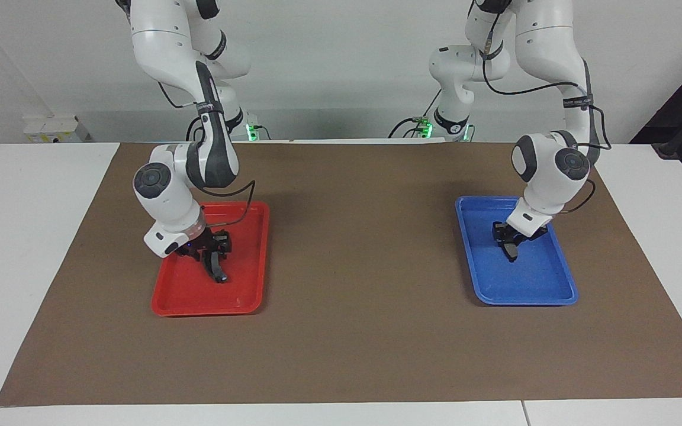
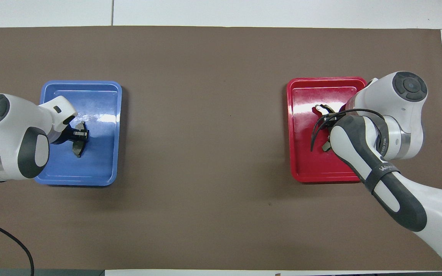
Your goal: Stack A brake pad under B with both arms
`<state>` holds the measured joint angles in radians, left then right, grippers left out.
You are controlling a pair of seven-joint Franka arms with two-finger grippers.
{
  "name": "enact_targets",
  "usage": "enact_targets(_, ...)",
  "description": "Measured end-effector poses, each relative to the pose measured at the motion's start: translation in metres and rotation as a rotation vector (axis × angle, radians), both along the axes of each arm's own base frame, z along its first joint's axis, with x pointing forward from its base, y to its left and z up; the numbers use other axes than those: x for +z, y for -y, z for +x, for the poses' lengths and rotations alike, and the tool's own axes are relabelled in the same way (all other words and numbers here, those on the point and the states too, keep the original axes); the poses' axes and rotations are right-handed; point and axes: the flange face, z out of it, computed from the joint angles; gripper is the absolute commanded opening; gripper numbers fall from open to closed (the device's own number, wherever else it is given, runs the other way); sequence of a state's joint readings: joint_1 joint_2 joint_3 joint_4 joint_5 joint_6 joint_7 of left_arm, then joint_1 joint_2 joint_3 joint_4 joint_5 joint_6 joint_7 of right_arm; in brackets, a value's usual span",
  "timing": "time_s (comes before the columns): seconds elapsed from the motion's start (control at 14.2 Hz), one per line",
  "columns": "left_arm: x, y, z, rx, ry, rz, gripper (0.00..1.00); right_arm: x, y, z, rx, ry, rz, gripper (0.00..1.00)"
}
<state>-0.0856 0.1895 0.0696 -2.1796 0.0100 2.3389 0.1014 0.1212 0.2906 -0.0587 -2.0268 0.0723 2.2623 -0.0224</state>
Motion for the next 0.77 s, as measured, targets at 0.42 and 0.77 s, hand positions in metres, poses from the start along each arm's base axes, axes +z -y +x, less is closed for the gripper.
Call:
enact_targets(0.42, 0.024, 0.002, 0.014, -0.001, -0.032, 0.001, 0.01, 0.000, 0.000, 0.000, 0.006, 0.000, 0.000, 0.53)
enact_targets(0.77, 0.112, 0.042, 0.047, 0.017, -0.035, -0.005, 0.01, 0.000, 0.001, 0.000, 0.011, 0.000, 0.000, 0.23)
